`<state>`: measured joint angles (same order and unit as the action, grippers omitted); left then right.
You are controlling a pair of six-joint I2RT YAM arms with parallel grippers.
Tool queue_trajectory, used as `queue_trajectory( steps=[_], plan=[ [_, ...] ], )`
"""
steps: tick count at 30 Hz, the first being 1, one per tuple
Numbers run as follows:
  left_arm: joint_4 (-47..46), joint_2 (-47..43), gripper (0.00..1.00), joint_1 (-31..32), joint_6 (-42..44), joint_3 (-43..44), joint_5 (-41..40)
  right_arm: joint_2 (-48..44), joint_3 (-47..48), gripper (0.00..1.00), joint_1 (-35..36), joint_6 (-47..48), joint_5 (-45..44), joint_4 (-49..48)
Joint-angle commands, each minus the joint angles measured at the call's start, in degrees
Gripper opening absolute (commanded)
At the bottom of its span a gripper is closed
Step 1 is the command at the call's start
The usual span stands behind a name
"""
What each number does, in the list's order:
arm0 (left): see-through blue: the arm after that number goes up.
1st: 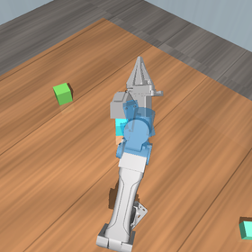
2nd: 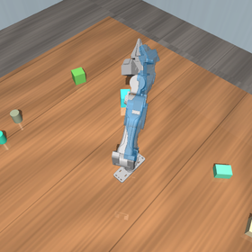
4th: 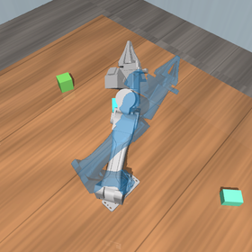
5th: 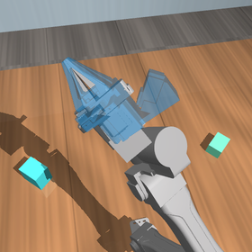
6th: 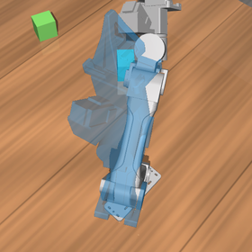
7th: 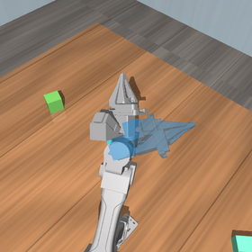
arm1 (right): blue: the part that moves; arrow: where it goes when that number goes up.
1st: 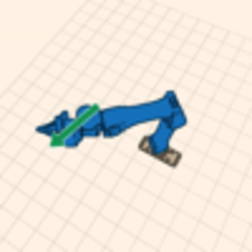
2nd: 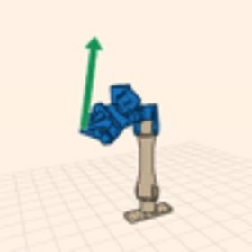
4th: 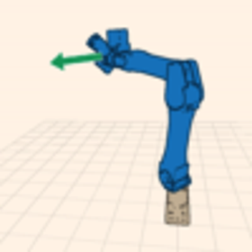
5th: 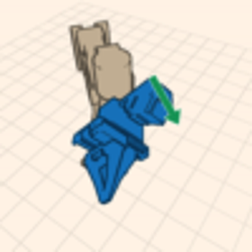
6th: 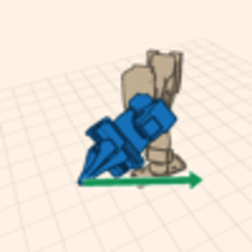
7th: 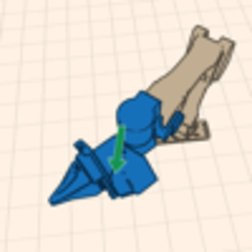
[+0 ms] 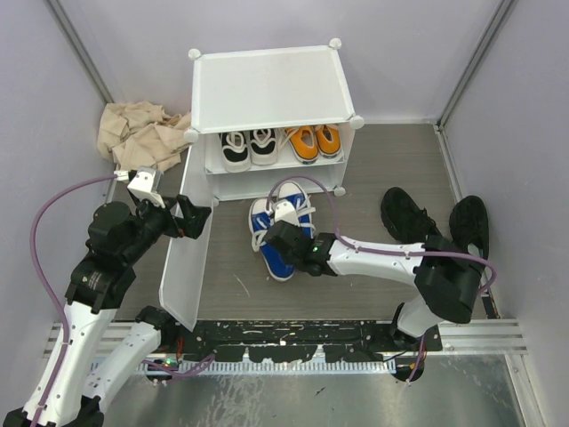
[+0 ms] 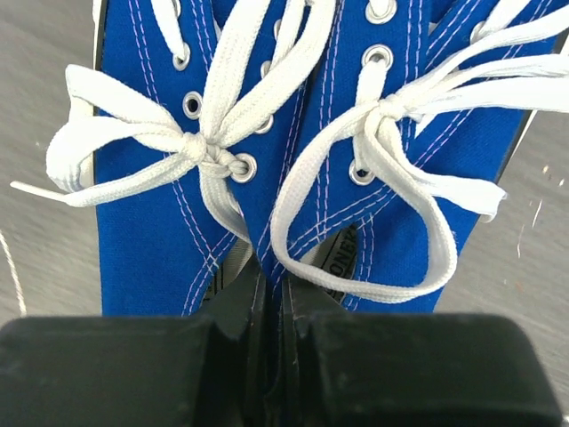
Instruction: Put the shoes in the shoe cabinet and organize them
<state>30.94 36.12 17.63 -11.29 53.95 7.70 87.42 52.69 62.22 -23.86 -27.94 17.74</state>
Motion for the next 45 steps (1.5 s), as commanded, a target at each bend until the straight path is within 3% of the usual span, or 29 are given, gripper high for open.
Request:
queue_trajectory(
  steps=[1, 11, 27, 32, 35, 45],
  plan=[
    [4.13, 0.47, 0.98, -0.11, 1.55, -2.40, -1.50, 1.21, 8.58, 0.01, -0.99, -0.14, -6.78, -14.35],
    [3.92, 0.05, 0.98, -0.05, 1.39, -2.71, -1.00, 13.80, 19.66, 0.01, -6.46, 2.33, -3.58, -24.77],
    [3.61, 0.00, 0.98, -0.11, 1.50, -3.07, -0.94, 29.61, 38.19, 0.02, -11.68, 4.90, 1.31, -24.51],
    [3.87, 0.03, 0.98, -0.13, 1.50, -2.99, -1.09, 30.33, 37.23, 0.32, -11.68, 5.58, 3.35, -25.38],
    [3.81, 0.04, 0.98, -0.12, 1.52, -3.10, -1.16, 29.29, 36.29, 0.45, -11.68, 6.64, 4.57, -25.15],
    [3.79, 0.34, 0.98, -0.06, 1.62, -3.09, -1.70, 19.00, 29.25, 0.58, -11.06, 6.99, 14.12, -21.09]
  ],
)
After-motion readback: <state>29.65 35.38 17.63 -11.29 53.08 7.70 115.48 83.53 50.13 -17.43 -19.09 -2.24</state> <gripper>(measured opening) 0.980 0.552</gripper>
